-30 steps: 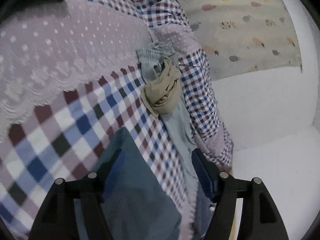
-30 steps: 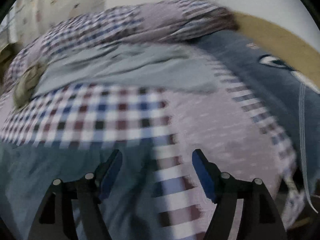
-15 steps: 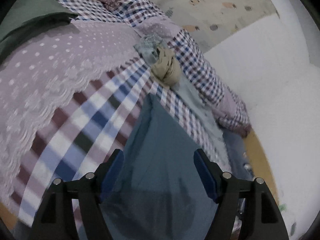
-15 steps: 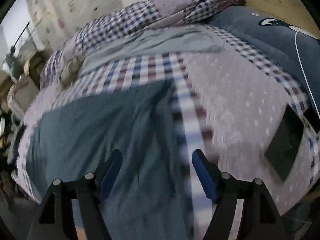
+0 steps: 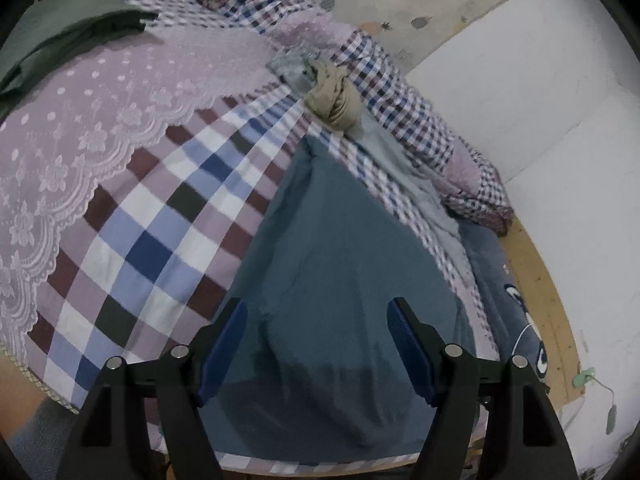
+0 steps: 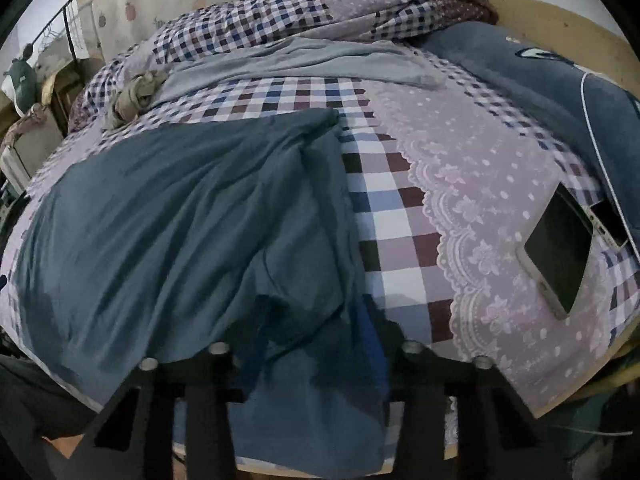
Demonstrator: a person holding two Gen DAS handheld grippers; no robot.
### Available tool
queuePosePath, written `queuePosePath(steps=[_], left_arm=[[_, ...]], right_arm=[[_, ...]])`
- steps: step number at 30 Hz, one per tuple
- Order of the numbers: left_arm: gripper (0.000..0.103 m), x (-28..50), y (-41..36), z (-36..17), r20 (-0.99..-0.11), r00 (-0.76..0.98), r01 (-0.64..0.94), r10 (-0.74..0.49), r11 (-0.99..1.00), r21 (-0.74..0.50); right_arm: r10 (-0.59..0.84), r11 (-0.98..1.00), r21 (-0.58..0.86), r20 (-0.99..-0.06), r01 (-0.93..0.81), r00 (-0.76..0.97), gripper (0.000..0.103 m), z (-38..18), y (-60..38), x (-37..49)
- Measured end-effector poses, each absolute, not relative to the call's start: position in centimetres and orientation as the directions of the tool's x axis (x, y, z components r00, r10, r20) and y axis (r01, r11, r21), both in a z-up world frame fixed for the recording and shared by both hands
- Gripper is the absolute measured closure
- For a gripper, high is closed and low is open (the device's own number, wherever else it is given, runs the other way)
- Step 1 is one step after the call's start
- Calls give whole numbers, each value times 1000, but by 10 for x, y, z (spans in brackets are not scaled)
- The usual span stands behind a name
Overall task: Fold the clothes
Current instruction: 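Lower the teal shirt onto the bedding and open both tools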
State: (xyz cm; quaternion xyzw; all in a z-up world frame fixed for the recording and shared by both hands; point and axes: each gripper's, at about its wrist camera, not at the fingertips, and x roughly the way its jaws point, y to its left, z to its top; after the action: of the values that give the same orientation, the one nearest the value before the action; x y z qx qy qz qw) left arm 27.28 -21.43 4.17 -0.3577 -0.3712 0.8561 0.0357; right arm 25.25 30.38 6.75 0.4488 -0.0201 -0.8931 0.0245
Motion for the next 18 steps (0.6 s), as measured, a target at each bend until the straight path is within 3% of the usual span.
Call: queuePosePath(steps=[3, 4, 12, 18], left_arm=[[28, 272, -214, 40, -604, -736, 219, 306, -736, -640], [29, 272, -214, 40, -607, -734, 220, 303, -740, -636], [31, 279, -220, 36, -624, -725, 242, 292, -740, -628], [31, 278, -225, 22, -710, -662, 327, 241, -759, -563]], right_arm=[[-47, -999, 41, -782, 25, -621, 98, 74, 301, 258], [-43, -999, 33, -774, 28, -632, 99, 78, 300, 261], [11, -1000, -3, -790, -15, -613, 100, 82, 298, 277], [68, -997, -41, -783, -59, -618, 93, 84, 292, 273]])
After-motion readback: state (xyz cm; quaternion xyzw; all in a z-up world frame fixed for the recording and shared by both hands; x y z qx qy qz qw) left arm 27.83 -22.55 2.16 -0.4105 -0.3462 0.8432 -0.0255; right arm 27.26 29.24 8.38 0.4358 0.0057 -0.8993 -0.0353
